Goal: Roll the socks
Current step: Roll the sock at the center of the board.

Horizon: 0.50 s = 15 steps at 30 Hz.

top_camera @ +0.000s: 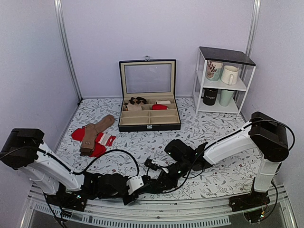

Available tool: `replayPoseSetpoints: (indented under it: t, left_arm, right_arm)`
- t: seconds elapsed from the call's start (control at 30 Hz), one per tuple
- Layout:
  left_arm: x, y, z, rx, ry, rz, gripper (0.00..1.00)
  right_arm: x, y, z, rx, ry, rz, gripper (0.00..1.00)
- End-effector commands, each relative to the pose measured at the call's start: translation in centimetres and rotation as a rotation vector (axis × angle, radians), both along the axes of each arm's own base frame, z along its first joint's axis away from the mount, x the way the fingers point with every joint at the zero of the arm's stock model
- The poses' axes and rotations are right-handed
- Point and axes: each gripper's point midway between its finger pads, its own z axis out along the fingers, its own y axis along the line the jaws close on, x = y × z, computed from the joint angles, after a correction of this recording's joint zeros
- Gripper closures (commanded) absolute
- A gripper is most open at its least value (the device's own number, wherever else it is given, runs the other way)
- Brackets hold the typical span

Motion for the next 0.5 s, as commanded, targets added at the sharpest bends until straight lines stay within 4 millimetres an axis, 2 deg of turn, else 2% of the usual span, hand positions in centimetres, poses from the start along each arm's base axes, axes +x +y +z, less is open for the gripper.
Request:
replayPoseSetpoints:
  t: [0.0, 0.17, 0.4, 0.47]
  left_arm:
    - [-1.0, 0.4, -1.3, 0.072, 0.035, -0.036, 1.0]
    - [-1.2, 1.1, -2.6, 0.151, 0.153, -0.008, 1.0]
    - [-1.0, 3.0, -3.9, 0.174, 0.365, 0.074, 1.0]
    - [-1.1, 3.3, -4.2, 0.17, 0.418, 0.086, 1.0]
  right_arm:
    - [-2.5, -5.7, -6.8, -0.318, 0.097, -0.012, 0.72]
    - [-1.8, -5.0, -5.9, -0.294, 0.067, -0.027, 0.62]
    - [0.6, -3.2, -1.1, -0.157, -0.093, -0.051, 0.44]
    - [1.3, -3.1, 0.1, -0.125, -0.149, -0.065, 0.42]
